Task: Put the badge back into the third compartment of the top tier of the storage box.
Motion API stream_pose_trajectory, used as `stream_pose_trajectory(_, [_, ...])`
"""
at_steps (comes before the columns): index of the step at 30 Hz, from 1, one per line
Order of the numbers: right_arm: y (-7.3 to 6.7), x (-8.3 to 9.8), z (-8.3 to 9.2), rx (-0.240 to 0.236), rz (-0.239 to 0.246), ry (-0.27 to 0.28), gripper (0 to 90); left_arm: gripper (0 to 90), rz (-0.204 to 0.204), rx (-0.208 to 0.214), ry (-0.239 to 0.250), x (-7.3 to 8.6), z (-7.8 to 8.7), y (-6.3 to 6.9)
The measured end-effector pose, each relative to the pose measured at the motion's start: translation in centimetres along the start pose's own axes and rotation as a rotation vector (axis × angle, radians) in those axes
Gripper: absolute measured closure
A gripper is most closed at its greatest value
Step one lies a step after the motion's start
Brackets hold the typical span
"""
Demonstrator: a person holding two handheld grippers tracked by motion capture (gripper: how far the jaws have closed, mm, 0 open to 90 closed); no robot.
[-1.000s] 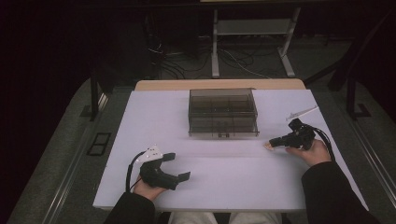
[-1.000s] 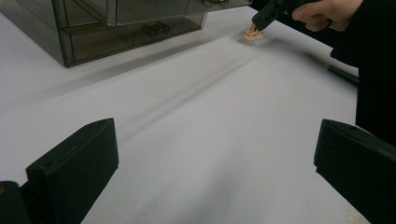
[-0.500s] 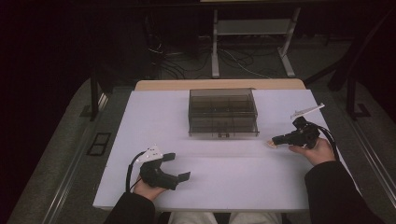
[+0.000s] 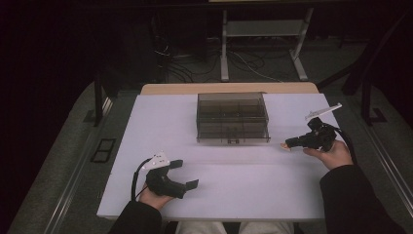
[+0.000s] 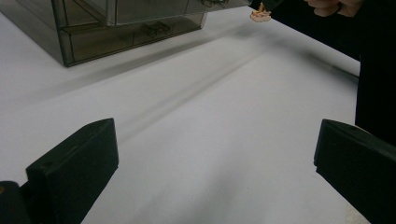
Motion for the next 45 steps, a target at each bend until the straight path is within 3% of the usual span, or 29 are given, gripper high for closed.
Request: stream_pose_trajectory(45, [-1.4, -4.4, 4.4, 0.047, 0.072, 0.034, 87.5, 0.0, 0.002, 0.002, 0.0, 0.0, 0.0, 0.1])
Point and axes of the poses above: each handheld gripper's, and its own axes: z roughly backward along the jaws, x roughly out of its underside, y roughly to its right, the point moved 10 cm from there along -z, roughly forward along the jaws, and after that the axes turned 9 degrees about -y, right-handed, at the moved point
